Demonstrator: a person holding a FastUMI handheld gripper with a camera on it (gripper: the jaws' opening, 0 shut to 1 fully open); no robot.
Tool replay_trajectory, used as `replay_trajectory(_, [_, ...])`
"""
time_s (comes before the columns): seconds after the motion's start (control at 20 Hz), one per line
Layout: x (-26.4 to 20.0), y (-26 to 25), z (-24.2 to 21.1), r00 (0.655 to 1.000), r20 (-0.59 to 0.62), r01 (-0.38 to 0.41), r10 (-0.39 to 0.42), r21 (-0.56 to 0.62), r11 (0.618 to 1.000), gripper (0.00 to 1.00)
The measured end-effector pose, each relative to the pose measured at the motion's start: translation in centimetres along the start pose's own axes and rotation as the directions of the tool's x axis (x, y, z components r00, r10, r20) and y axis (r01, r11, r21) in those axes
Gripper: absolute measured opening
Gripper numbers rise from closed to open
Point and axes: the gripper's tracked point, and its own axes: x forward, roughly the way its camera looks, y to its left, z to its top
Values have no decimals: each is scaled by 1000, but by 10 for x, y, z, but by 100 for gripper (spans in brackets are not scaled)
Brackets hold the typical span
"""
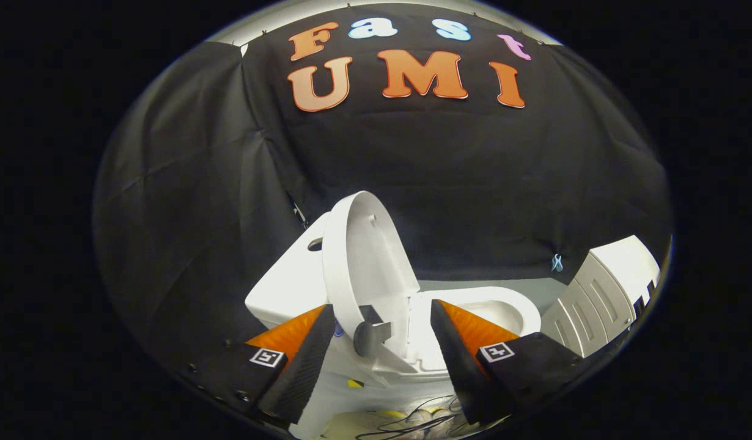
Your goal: Open the toilet lid.
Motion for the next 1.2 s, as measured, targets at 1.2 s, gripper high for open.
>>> replay_trajectory(1.2, [-103,-231,138,936,301,180,-182,34,983,100])
